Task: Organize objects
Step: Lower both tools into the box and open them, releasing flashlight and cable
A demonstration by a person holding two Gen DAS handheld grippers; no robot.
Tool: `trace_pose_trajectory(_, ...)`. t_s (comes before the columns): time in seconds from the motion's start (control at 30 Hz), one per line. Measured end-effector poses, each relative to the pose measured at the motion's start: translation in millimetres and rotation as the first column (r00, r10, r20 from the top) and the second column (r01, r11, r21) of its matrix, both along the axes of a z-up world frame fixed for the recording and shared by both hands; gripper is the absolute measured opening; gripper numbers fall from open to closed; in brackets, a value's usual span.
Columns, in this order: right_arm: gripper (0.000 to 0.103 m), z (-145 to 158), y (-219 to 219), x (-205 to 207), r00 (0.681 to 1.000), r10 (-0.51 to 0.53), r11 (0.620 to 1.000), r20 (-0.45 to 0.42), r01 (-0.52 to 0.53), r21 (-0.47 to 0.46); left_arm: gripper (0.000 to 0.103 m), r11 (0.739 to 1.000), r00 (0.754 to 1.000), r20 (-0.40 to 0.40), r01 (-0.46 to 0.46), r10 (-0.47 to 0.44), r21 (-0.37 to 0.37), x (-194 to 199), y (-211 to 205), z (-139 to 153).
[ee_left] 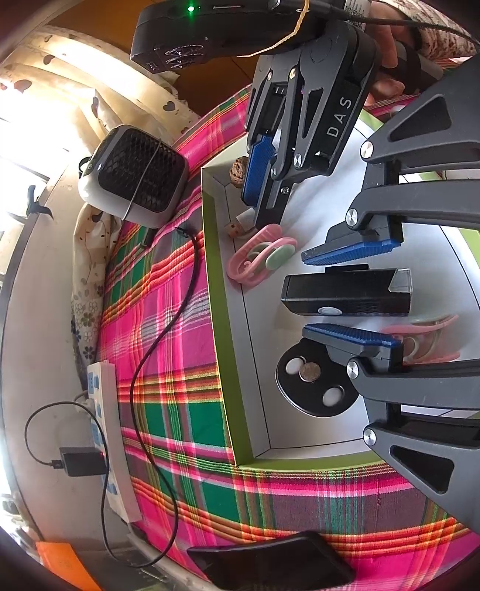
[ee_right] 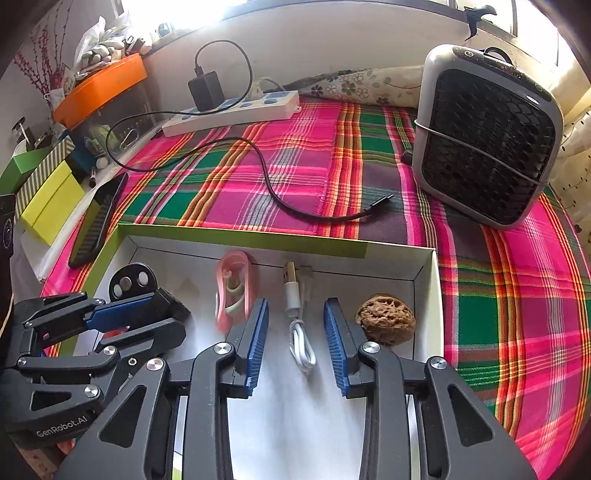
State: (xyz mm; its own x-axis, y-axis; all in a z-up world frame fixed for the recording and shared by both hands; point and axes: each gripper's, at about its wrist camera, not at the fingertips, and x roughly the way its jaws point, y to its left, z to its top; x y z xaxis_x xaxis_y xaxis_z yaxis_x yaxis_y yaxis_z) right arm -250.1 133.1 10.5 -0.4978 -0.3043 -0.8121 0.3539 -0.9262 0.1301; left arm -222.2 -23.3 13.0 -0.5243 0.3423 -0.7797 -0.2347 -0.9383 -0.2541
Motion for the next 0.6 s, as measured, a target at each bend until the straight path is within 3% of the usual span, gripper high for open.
trace_pose_trajectory(0.13,0.033,1,0,3,1.000,0.000,1.000,-0.001,0.000,0.004,0.037,1.000,1.000,0.004,0.007,-0.007,0.008,1,2,3)
trace_pose_trajectory(0.6,0.039,14,7,23,1.000,-0.007,1.000,-0.026,0.007,-0.025,0.039,1.000,1.000,-0.014,-0.006,0.006,0.019,14,0,15)
